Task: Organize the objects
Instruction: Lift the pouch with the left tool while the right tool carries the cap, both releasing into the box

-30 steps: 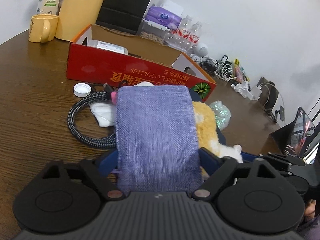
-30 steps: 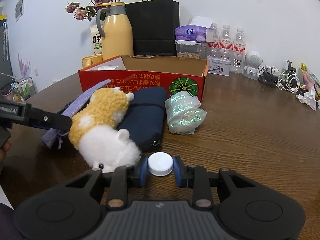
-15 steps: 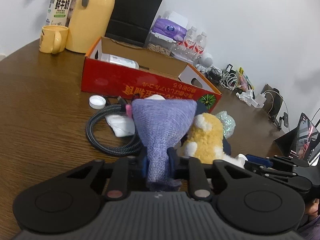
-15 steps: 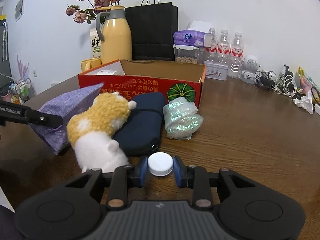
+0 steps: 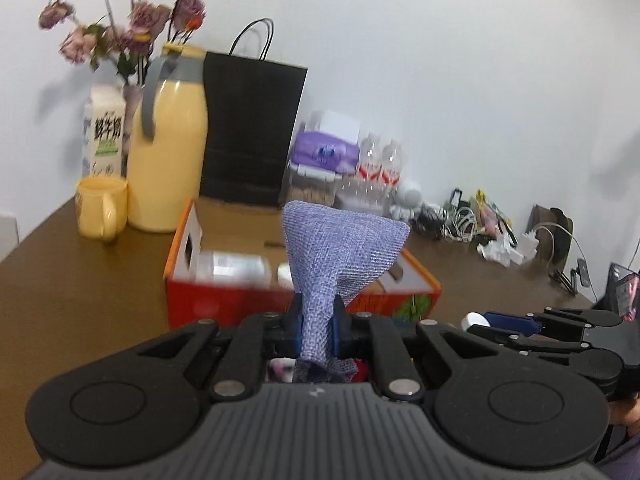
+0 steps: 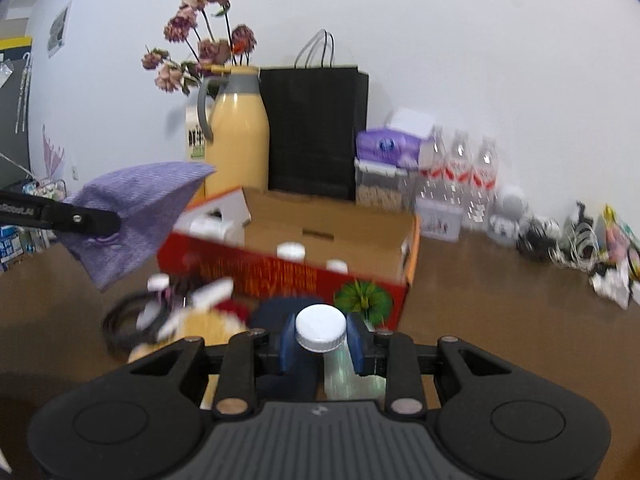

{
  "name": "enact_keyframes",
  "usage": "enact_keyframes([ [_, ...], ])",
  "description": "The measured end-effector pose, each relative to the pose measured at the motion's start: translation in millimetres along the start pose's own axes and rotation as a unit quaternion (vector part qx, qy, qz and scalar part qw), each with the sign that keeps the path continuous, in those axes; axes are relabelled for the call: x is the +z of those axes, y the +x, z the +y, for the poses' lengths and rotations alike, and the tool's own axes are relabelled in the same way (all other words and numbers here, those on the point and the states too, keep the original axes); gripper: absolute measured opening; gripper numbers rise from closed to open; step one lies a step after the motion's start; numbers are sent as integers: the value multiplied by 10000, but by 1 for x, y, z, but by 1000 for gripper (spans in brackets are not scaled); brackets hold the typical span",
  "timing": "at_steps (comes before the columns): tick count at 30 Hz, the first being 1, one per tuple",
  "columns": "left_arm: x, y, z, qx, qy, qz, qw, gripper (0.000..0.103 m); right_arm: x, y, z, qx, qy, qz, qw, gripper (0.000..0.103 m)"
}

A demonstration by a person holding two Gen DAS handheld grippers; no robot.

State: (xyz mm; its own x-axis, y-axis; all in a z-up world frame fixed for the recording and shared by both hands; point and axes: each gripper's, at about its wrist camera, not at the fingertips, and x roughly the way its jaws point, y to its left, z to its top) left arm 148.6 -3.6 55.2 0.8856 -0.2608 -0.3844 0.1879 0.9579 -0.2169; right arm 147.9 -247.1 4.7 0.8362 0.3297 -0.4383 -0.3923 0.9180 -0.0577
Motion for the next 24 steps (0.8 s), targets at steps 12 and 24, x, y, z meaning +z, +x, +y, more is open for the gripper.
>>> enact_keyframes([
  [12, 61, 105, -17, 139, 32, -84, 9999, 13, 80, 102, -18, -158, 34, -166, 9997, 27],
  [24, 49, 224, 4, 802, -119, 844, 9931, 13, 74, 219, -39, -436, 129, 627, 9970, 27],
])
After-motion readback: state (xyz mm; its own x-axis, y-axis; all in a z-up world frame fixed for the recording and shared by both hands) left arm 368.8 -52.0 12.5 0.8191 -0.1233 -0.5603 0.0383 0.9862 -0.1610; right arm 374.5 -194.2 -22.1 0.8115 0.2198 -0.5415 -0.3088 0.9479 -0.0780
